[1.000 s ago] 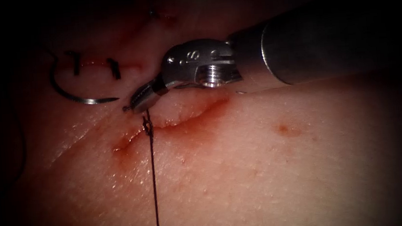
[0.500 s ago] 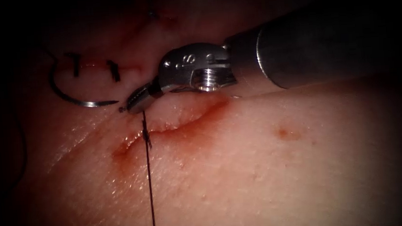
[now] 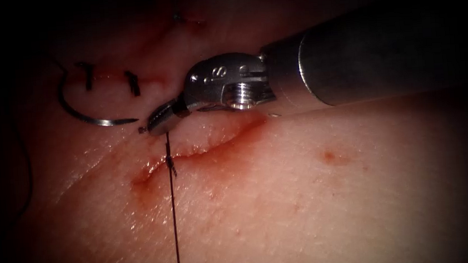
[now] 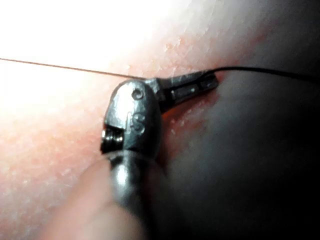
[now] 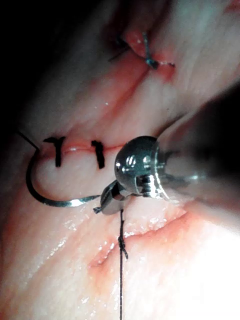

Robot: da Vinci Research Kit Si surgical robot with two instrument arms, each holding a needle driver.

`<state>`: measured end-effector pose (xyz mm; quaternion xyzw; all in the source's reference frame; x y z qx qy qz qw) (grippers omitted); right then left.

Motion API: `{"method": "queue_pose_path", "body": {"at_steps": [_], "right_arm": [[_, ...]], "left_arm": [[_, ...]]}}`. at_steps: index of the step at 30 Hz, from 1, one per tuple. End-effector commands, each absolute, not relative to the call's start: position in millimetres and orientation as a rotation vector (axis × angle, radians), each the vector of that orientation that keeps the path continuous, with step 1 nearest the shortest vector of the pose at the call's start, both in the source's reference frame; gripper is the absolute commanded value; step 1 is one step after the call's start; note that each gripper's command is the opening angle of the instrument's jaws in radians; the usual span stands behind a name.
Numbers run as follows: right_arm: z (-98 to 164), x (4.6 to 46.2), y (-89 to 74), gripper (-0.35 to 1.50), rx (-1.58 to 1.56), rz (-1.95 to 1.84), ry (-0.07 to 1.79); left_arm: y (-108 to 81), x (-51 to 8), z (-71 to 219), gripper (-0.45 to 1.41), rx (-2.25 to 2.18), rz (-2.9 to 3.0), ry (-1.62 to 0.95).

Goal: Wound Closure

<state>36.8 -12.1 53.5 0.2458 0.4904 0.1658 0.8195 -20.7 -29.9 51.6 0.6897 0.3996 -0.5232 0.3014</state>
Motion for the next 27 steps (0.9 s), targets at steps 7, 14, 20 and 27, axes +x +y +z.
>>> {"method": "queue_pose_path", "body": {"at_steps": [7, 14, 20, 27], "right_arm": [[53, 38.1, -13.2, 0.05, 0.492, 0.291, 1.14], [51, 36.7, -13.3, 1.03, 0.364, 0.305, 1.23], [48, 34.3, -12.9, 1.04, 0.274, 0.347, 1.275], [48, 32.3, -14.3, 0.98, 0.192, 0.403, 1.305]], "left_arm": [[-23.9, -20.6, 49, -0.45, 1.944, -1.6, 0.891], [-14.9, -17.7, 47, -0.45, 2.003, -1.844, 0.607], [-7.7, -14.0, 46, -0.45, 1.978, -1.991, 0.347], [0.0, -11.3, 47, -0.45, 1.924, -2.054, 0.157]]}}
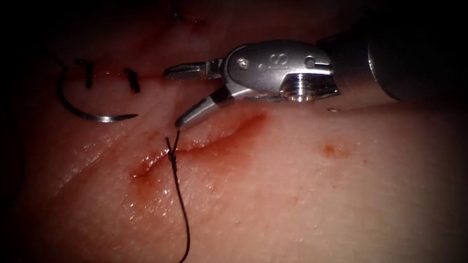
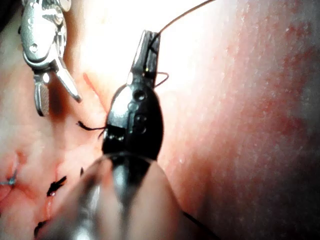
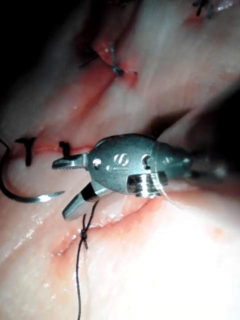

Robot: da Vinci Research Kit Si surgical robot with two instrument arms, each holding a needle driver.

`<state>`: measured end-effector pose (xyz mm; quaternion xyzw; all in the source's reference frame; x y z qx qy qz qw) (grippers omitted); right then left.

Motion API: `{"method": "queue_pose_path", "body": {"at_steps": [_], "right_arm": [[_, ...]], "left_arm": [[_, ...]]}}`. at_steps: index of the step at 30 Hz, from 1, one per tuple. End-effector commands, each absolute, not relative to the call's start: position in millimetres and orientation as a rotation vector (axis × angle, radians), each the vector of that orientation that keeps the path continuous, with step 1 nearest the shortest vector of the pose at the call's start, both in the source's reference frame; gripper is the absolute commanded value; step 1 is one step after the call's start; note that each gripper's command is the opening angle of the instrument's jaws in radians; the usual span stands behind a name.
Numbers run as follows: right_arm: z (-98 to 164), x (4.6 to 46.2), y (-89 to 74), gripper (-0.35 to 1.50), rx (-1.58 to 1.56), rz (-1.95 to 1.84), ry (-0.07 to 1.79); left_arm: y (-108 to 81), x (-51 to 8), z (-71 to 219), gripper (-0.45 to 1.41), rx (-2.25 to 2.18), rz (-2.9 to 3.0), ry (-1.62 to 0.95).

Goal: Wound Closure

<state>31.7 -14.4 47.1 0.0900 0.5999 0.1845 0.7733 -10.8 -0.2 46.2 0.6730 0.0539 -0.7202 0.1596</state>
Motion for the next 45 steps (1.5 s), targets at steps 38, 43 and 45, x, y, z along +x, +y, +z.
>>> {"method": "queue_pose_path", "body": {"at_steps": [38, 43, 45], "right_arm": [[49, 36.8, -22.9, -0.35, 0.196, 0.405, 1.499], [49, 37.8, -23.5, -0.35, 0.21, 0.412, 1.536], [49, 37.9, -23.5, -0.35, 0.222, 0.429, 1.563]], "left_arm": [[13.6, -14.8, 62, -0.45, 1.984, -2.008, -0.029], [13.6, -15.4, 64, -0.45, 1.973, -2.069, -0.099], [13.5, -15.3, 65, -0.45, 1.955, -2.09, -0.113]]}}
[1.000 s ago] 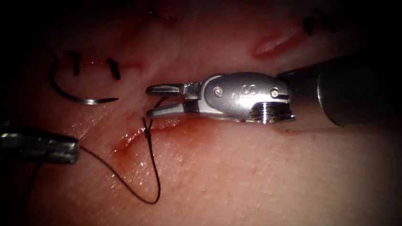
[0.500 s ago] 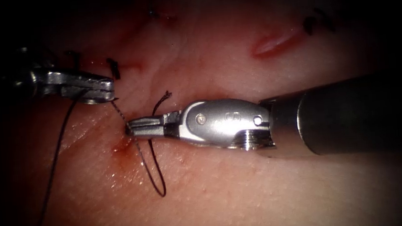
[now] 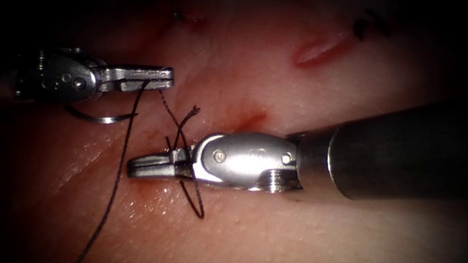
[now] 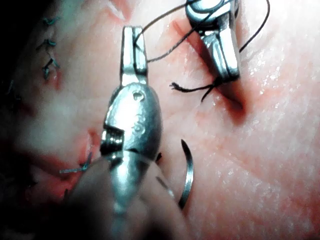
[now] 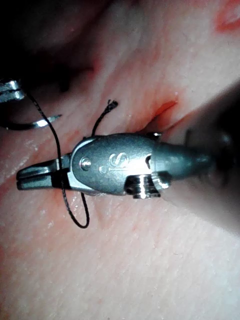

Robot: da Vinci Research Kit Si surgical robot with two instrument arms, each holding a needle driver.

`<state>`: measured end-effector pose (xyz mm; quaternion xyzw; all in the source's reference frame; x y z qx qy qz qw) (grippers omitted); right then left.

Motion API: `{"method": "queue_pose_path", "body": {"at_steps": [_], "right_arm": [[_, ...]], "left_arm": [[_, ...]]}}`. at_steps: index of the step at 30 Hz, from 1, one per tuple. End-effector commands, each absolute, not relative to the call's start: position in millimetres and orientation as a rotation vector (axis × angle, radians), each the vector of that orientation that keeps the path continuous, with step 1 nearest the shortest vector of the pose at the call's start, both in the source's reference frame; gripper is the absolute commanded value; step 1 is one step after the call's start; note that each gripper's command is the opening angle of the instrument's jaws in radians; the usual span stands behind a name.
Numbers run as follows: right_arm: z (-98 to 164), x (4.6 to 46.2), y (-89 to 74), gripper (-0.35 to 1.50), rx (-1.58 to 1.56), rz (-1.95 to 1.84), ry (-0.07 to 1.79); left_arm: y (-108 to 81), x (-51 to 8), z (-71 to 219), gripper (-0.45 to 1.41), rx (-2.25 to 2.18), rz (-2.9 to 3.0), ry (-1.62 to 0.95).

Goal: Wound Closure

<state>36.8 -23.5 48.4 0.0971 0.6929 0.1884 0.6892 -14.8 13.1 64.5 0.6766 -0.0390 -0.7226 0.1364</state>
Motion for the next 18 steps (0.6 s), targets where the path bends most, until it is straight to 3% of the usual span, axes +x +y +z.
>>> {"method": "queue_pose_path", "body": {"at_steps": [1, 9, 18], "right_arm": [[48.6, 37.9, -23.5, -0.35, 0.224, 0.437, 1.576], [48.2, 35.9, -23.8, -0.35, 0.202, 0.535, 1.662], [48.1, 34.7, -23.1, -0.35, 0.044, 0.69, 1.624]], "left_arm": [[13.5, -15.1, 65.5, -0.45, 1.948, -2.097, -0.118], [12.9, -13.0, 69.6, -0.45, 1.91, -2.164, -0.171], [9.1, -12.6, 71.7, -0.45, 1.962, -2.168, -0.184]]}}
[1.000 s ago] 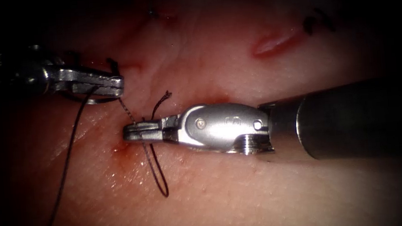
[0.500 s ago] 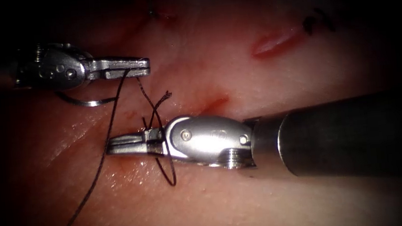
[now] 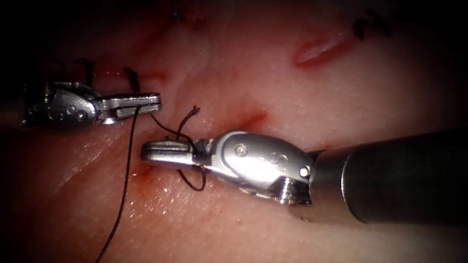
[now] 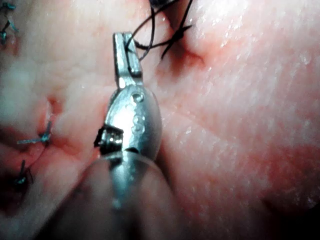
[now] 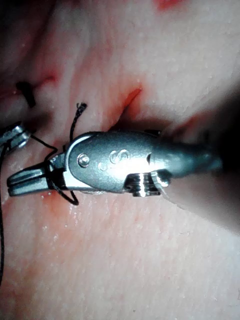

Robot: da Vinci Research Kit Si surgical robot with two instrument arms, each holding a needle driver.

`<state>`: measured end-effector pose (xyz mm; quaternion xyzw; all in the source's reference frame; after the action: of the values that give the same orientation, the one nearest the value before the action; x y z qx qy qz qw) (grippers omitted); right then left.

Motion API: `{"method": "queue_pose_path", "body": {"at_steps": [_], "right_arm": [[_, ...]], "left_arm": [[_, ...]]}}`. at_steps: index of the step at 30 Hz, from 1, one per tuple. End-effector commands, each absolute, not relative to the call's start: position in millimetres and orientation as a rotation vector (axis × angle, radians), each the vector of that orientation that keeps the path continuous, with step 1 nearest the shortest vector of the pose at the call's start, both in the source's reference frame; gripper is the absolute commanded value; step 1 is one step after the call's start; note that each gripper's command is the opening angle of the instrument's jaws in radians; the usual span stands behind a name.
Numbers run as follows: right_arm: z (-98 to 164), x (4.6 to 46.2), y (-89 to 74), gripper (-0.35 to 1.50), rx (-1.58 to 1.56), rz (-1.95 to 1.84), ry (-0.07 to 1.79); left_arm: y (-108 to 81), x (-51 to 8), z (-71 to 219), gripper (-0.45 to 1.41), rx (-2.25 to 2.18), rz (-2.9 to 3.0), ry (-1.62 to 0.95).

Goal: Wound Closure

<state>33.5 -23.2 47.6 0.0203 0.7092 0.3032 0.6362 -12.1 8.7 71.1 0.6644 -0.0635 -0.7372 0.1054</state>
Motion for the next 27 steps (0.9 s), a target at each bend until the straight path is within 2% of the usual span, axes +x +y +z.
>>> {"method": "queue_pose_path", "body": {"at_steps": [1, 13, 19, 20, 21, 22, 23, 26, 27], "right_arm": [[48.1, 34.8, -23.1, -0.35, 0.037, 0.695, 1.619], [48.1, 34.3, -23.1, -0.35, 0.02, 1.034, 1.5], [48.2, 34.4, -23.1, -0.35, 0.085, 1.373, 1.383], [48.2, 34.5, -23.0, -0.28, 0.093, 1.419, 1.363], [48.2, 34.6, -23.0, -0.06, 0.09, 1.443, 1.345], [48.3, 34.6, -23.0, -0.03, 0.088, 1.465, 1.331], [48.4, 34.7, -23.0, 0.12, 0.088, 1.492, 1.308], [48.9, 34.7, -23.1, 0.37, 0.09, 1.576, 1.258], [48.9, 34.7, -23.1, 0.37, 0.09, 1.576, 1.258]], "left_arm": [[8.7, -12.6, 71.8, -0.45, 1.966, -2.164, -0.191], [4.4, -12.0, 72.9, -0.45, 1.984, -2.176, -0.151], [2.7, -13.2, 73.0, -0.45, 1.993, -2.164, -0.135], [2.4, -13.5, 72.8, -0.45, 1.995, -2.159, -0.133], [2.2, -13.7, 72.7, -0.45, 1.998, -2.153, -0.13], [2.1, -13.9, 72.5, -0.45, 2.0, -2.15, -0.128], [1.9, -14.1, 72.2, -0.45, 2.004, -2.144, -0.124], [1.4, -14.5, 71.2, -0.45, 2.005, -2.14, -0.111], [1.4, -14.5, 71.2, -0.45, 2.005, -2.14, -0.111]]}}
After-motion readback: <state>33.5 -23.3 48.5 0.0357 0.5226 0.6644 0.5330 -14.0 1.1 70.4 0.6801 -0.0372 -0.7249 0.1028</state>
